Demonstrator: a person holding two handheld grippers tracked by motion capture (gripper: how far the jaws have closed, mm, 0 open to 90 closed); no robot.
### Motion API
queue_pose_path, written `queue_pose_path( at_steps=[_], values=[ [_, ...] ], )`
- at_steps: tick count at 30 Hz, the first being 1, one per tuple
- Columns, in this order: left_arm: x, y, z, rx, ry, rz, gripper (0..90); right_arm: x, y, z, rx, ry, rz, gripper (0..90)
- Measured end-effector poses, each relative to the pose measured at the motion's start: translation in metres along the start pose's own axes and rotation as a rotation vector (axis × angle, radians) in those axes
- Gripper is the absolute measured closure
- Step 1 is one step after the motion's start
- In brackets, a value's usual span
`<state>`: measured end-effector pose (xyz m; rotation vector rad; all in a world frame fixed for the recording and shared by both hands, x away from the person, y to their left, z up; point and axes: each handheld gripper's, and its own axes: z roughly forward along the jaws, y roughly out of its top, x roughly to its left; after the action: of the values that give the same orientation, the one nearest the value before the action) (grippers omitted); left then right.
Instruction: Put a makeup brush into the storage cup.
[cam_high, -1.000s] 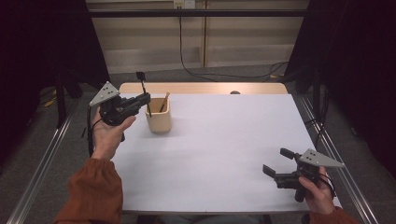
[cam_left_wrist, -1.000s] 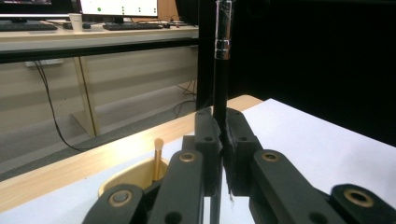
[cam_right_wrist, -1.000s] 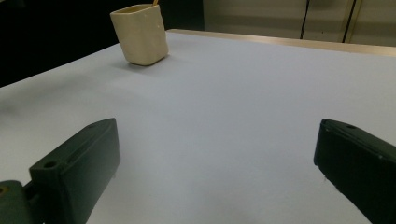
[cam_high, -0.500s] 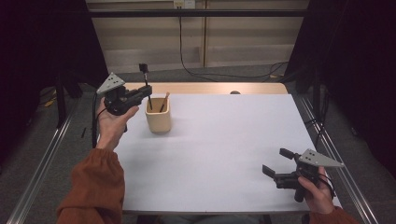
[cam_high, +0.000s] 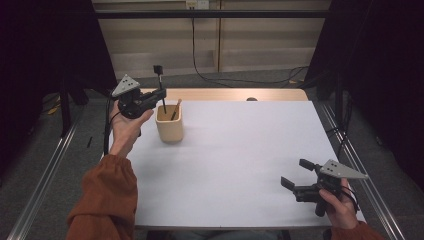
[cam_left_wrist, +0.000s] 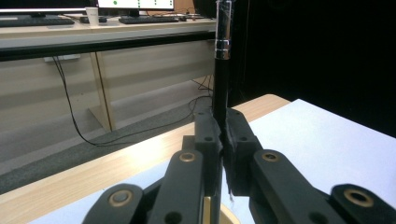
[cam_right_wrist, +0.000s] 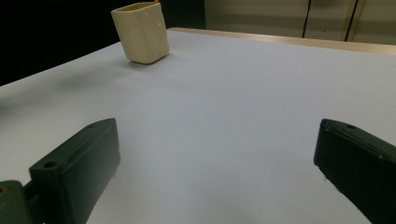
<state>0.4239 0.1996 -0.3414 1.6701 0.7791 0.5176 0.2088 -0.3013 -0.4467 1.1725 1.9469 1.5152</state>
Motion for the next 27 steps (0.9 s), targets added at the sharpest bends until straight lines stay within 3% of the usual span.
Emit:
queue_pose_path(
  at_steps=[15,19,27],
  values=[
    [0.001,-0.015,0.012,0.036,-0.011,0.002,85.7,0.000,0.000,0.000,0.004,-0.001,0.000,0.0],
    [0.002,-0.018,0.012,0.024,-0.012,-0.015,85.7,0.000,0.000,0.001,0.000,0.000,0.007,0.0],
    [0.009,-0.031,0.016,0.060,0.007,-0.030,85.7,0.000,0.000,0.001,0.004,0.001,0.003,0.0]
  ],
)
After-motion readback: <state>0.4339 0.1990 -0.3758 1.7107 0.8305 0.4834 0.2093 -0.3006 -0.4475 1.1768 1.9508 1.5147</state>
